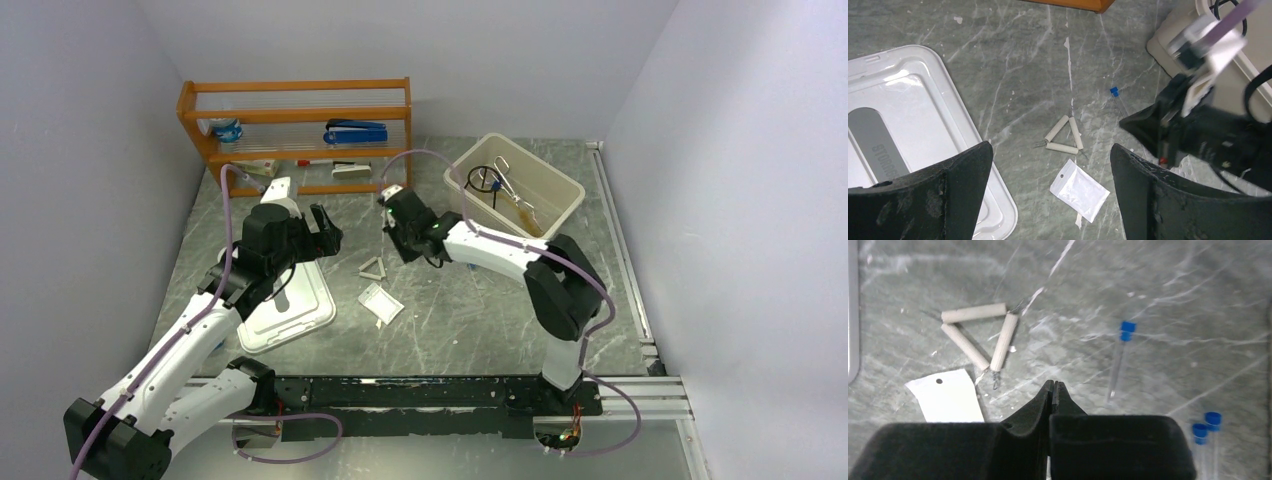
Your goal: Organize the chemistry lab equipment
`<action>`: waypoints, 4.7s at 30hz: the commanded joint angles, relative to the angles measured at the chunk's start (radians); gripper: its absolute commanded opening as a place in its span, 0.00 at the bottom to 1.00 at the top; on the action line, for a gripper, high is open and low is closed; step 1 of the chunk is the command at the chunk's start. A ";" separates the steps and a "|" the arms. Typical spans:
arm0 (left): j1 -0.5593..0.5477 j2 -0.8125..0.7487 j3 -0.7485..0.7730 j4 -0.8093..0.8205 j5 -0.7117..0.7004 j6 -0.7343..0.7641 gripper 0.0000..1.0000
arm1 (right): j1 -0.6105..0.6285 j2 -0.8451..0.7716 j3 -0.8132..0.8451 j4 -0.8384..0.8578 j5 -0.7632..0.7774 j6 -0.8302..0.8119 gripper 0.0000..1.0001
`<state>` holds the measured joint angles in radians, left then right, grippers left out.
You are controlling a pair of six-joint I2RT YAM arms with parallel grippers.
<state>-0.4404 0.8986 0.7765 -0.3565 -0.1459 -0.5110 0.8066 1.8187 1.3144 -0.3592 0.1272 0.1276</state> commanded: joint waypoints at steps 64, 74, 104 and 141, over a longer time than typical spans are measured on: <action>-0.001 -0.091 -0.026 -0.059 -0.010 -0.099 0.80 | -0.225 -0.390 -0.073 0.049 0.213 -0.008 0.00; -0.001 -0.060 -0.014 -0.047 0.009 -0.083 0.81 | -0.532 -0.341 -0.117 0.141 0.355 -0.054 0.00; -0.001 -0.024 0.001 -0.047 -0.023 -0.060 0.85 | -0.517 -0.386 -0.130 0.064 0.158 0.009 0.40; -0.001 -0.117 0.143 -0.205 -0.236 0.032 0.95 | 0.189 0.237 0.134 -0.010 0.266 0.368 0.34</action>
<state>-0.4404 0.7963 0.9321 -0.5686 -0.4061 -0.4679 1.0027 2.0388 1.4147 -0.3183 0.2977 0.4427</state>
